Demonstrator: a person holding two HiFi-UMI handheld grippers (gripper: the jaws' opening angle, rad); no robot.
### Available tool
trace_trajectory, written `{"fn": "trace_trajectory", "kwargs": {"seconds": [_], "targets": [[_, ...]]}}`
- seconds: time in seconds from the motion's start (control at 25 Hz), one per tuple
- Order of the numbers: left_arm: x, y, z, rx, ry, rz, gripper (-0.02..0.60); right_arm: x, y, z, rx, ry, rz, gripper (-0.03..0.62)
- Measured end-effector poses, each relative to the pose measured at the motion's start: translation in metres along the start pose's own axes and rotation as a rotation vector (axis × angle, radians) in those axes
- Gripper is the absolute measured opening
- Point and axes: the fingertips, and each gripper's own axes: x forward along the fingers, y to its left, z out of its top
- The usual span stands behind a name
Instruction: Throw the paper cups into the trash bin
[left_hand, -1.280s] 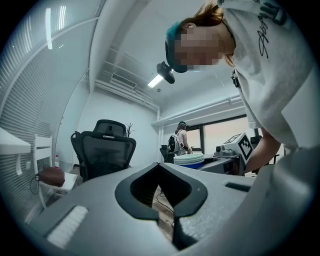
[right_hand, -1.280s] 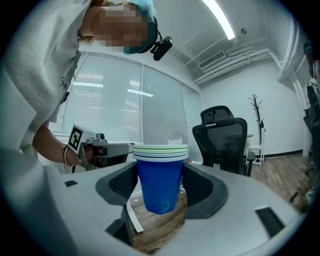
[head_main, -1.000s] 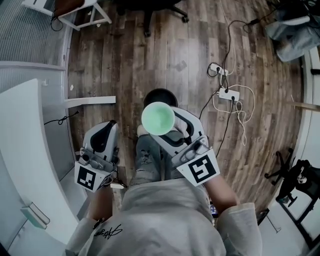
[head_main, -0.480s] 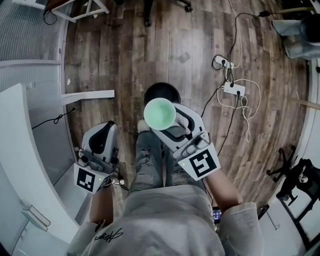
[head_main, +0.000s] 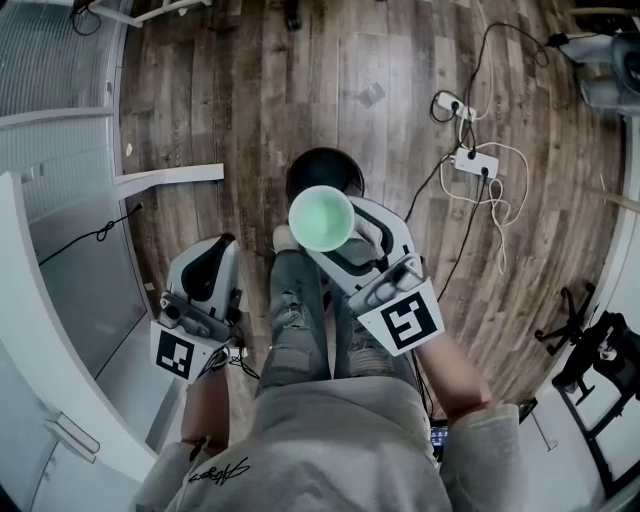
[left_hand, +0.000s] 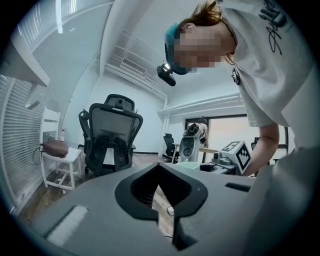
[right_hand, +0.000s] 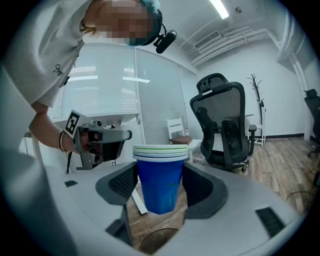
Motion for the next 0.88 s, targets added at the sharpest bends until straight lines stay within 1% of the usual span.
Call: {"fn": "trace_trajectory", "kwargs": {"seconds": [0.32, 0.6, 0.88], "targets": [[0.012, -0.01, -0.027, -0.043, 0.024, -0.01, 0.003, 0.0, -0.001, -0.03, -0.003, 0.025, 0.009, 0.27], [0.013, -0.006, -0.054, -0.06, 0.053, -0.01, 0.003, 0.007, -0.003, -0.052, -0.011, 0.034, 0.008, 0.27], [0.015, -0.006, -0.074, -0.085, 0.068, -0.006, 0.003, 0.009, -0.01, -0.081, 0.019, 0.07, -0.001, 0.272]]}}
